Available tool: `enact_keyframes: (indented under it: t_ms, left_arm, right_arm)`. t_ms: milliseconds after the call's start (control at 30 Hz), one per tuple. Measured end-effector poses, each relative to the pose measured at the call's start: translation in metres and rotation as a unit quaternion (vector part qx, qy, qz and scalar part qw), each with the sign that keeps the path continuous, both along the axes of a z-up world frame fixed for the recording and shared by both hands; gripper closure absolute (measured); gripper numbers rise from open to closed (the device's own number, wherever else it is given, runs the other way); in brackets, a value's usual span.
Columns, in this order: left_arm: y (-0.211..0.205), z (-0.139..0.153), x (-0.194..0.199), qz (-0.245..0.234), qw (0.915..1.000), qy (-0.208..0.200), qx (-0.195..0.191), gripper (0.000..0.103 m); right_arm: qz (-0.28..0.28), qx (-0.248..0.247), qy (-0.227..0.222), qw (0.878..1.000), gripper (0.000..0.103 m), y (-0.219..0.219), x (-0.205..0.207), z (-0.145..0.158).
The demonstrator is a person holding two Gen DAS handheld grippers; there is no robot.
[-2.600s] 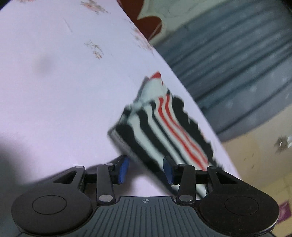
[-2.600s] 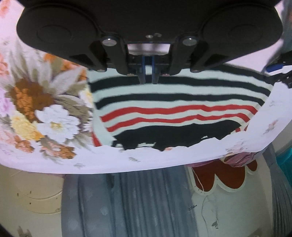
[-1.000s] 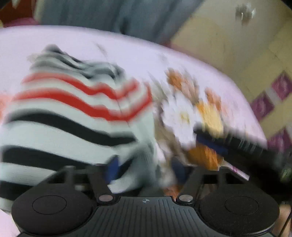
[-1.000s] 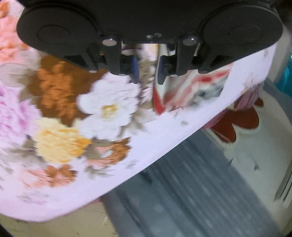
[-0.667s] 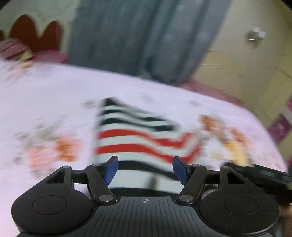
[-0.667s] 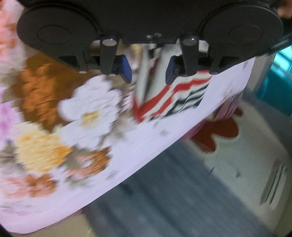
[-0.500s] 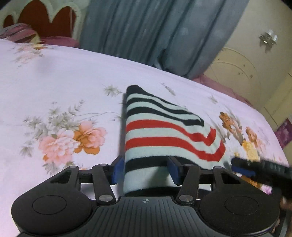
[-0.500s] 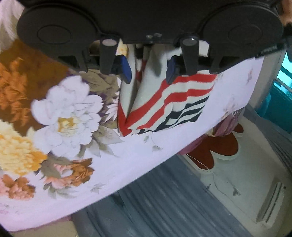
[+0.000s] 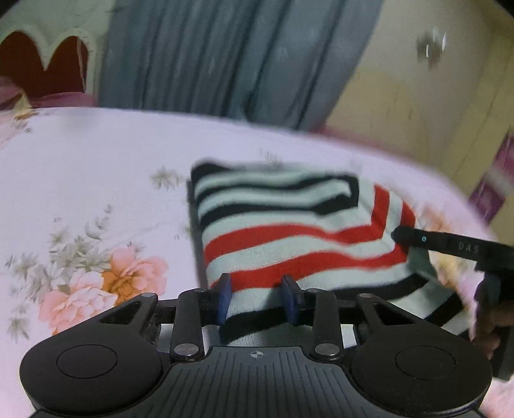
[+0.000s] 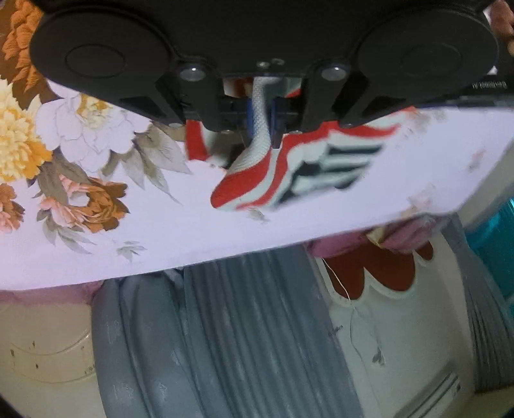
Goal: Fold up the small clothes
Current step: 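Lay the lifted side onto the sweater with the left gripper and release, then grasp the striped sweater's folded edge with the right gripper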
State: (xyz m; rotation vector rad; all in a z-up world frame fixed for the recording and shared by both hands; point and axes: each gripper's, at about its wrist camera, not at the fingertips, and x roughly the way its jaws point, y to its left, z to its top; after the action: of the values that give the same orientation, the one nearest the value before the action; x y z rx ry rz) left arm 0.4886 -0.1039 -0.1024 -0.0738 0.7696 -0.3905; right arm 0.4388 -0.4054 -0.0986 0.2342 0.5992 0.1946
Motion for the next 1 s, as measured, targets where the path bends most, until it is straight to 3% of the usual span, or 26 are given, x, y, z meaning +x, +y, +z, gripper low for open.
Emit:
enact_keyframes:
  t_ms: [67,167,233,300,433,500,567,633,800,900,1000]
  left_arm:
    - [-0.017,0.000,0.004,-0.015,0.9985,-0.013,0.051,0.070]
    - [-0.028,0.008,0.004,-0.038,0.9943,-0.018,0.098,0.070]
    - [-0.021,0.022,0.004,-0.033,0.9962,-0.026,0.077,0.070]
    - [-0.016,0.039,0.009,-0.030,0.9970,-0.052,0.049,0.070]
    - [-0.038,0.039,0.048,-0.057,0.9955,-0.045,0.060,0.069]
    - [-0.051,0.030,0.066,-0.065,0.9952,-0.032,0.066,0.070]
    - [-0.069,0.003,0.083,-0.096,0.9919,0.018,0.082,0.068]
    - [-0.073,0.002,0.080,-0.094,0.9920,-0.002,0.084,0.068]
    - [-0.054,0.013,0.068,-0.083,0.9950,-0.007,0.054,0.068]
    - [-0.041,0.027,0.042,-0.085,0.9953,-0.034,0.033,0.068]
    - [-0.034,0.035,0.009,-0.101,0.9941,-0.037,0.013,0.068]
  right_arm:
    - [-0.012,-0.012,0.048,0.999,0.093,-0.003,0.016,-0.028]
    - [-0.034,0.013,0.050,0.998,0.089,-0.009,0.017,-0.030]
    - [-0.037,0.005,0.054,0.998,0.078,-0.009,0.013,-0.020]
    - [-0.060,-0.006,0.019,0.998,0.067,-0.013,0.005,-0.002]
    - [-0.033,-0.034,0.013,0.999,0.073,-0.004,0.033,0.018]
    - [-0.010,-0.050,0.033,0.998,0.081,0.007,0.055,0.012]
    - [-0.003,-0.115,0.111,0.987,0.096,0.020,0.076,-0.015]
    - [-0.004,-0.153,0.103,0.983,0.097,0.023,0.077,-0.026]
    - [-0.006,-0.142,0.104,0.984,0.094,0.018,0.071,-0.022]
    - [-0.011,-0.113,0.086,0.990,0.079,0.013,0.054,-0.004]
    - [0.014,-0.095,0.062,0.994,0.081,0.016,0.023,0.015]
